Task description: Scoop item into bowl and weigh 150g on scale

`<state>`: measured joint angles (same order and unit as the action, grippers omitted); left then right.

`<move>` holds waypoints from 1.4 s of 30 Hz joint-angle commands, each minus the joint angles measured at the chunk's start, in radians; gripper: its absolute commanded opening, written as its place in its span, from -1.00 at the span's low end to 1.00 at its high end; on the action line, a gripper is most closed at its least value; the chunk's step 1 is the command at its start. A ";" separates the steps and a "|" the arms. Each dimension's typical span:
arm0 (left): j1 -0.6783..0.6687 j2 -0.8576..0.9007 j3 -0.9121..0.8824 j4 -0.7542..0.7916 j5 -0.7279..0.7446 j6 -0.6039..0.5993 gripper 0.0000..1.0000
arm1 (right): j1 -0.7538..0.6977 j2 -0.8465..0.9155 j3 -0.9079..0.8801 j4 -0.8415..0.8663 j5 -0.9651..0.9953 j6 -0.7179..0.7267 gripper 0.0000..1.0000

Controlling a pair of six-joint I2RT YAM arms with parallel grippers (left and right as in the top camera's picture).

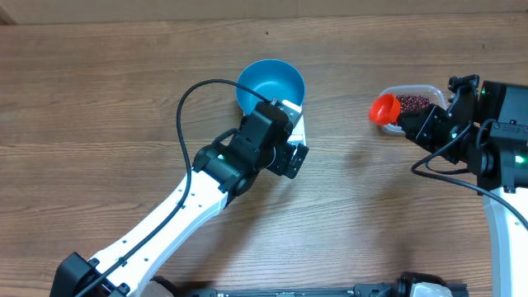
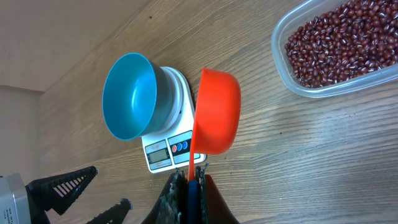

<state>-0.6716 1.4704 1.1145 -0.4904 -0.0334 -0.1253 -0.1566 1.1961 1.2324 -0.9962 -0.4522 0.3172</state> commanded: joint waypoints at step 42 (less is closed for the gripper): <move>0.004 0.217 0.011 0.086 0.003 0.153 -0.91 | -0.003 -0.006 0.026 -0.002 0.007 -0.005 -0.93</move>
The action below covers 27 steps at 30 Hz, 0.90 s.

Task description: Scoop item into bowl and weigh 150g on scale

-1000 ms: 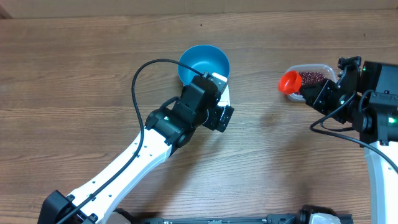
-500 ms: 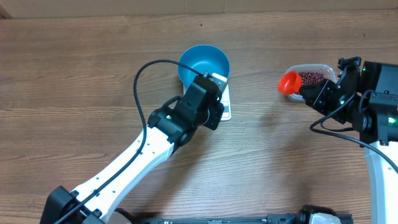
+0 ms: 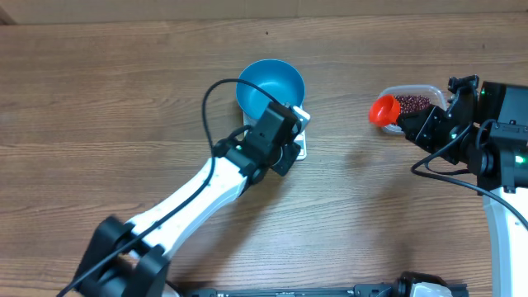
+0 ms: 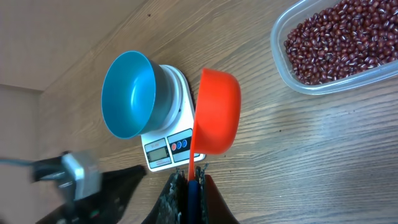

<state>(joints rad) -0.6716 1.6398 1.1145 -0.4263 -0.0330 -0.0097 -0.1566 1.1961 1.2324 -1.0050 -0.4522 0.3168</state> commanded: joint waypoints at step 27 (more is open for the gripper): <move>0.026 0.243 0.011 0.192 -0.111 0.134 -0.92 | -0.003 -0.006 0.026 0.004 0.007 -0.005 -0.93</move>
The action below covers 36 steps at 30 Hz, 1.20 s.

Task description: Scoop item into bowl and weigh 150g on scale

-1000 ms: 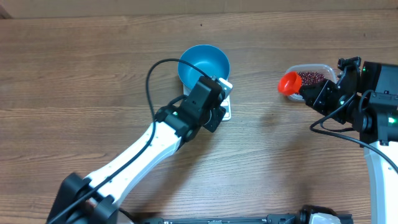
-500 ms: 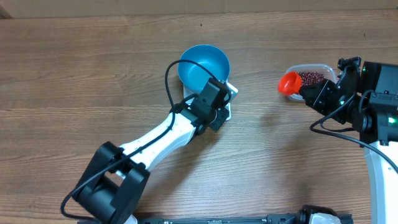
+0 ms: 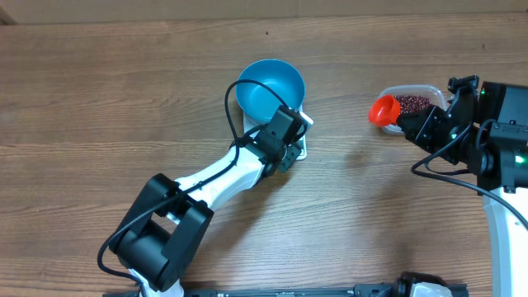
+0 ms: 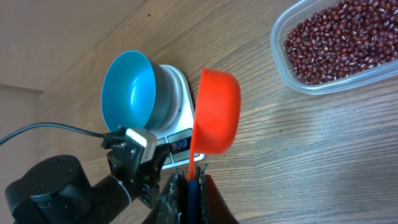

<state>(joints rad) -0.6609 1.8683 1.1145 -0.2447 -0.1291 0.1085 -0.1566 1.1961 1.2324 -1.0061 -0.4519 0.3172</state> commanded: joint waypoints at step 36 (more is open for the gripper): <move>0.014 0.027 0.005 0.006 0.019 0.026 -0.92 | -0.003 -0.006 0.026 -0.003 0.006 -0.008 -0.93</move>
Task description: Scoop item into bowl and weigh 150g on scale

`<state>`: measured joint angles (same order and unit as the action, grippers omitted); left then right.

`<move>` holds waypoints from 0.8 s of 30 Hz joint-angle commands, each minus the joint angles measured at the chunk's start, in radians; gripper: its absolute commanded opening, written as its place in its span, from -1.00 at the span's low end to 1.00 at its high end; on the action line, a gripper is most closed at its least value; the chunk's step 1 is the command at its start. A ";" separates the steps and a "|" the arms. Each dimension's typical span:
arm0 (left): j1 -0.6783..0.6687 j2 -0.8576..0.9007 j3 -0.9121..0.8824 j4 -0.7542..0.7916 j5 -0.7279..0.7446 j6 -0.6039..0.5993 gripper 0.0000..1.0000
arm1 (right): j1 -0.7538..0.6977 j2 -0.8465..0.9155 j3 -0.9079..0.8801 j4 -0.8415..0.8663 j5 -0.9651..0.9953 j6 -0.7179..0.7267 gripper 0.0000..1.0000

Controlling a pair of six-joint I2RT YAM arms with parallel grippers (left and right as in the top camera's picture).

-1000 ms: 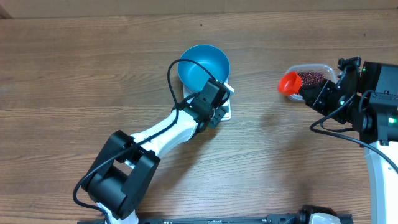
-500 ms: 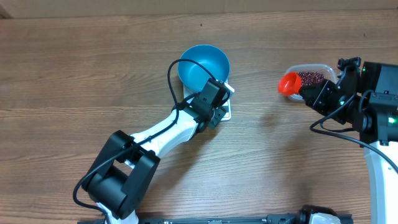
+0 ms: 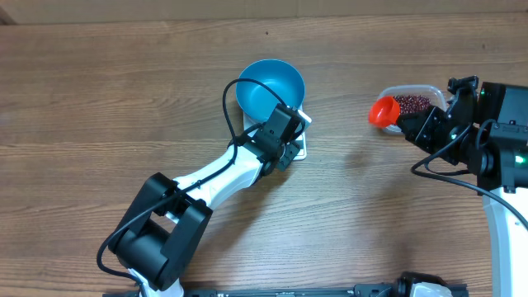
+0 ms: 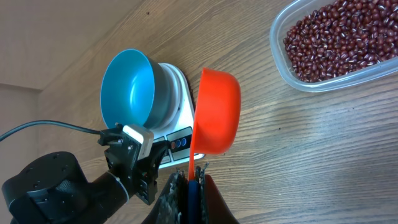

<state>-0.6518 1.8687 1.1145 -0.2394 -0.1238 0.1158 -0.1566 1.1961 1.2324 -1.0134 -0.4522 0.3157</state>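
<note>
A blue bowl (image 3: 271,86) stands empty on a white scale (image 4: 178,127). My left gripper (image 3: 286,148) is low over the scale's front panel, its dark fingers (image 4: 152,171) covering the display end. Whether they are open or shut does not show. My right gripper (image 4: 193,177) is shut on the handle of a red scoop (image 4: 216,112), which is tipped on its side and held in the air. In the overhead view the scoop (image 3: 382,109) hangs just left of a clear tub of red beans (image 3: 415,102). The scoop's inside is turned away from the wrist camera.
The tub of beans (image 4: 339,43) sits on the wooden table (image 3: 99,99) at the far right, about a hand's width from the scale. The left arm's black cable (image 3: 229,91) loops beside the bowl's left rim. The right arm's body fills the right edge.
Hardly anything: my left gripper stays at the scale's front panel, shifted by a trace. The right gripper and scoop have not moved.
My left gripper first hung in front of the scale, fingers apart and off it. Then it was closer, blurred with motion. Then its tips were on the scale's display end, where they remain. All along my right gripper held the red scoop still beside the bean tub.
</note>
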 commanded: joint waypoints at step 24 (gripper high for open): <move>0.003 -0.032 0.035 0.004 0.014 0.019 -0.92 | -0.003 -0.006 0.026 0.004 0.007 -0.007 -0.93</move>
<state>-0.6521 1.9030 1.1210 -0.2386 -0.1238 0.1158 -0.1566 1.1961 1.2324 -1.0138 -0.4522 0.3138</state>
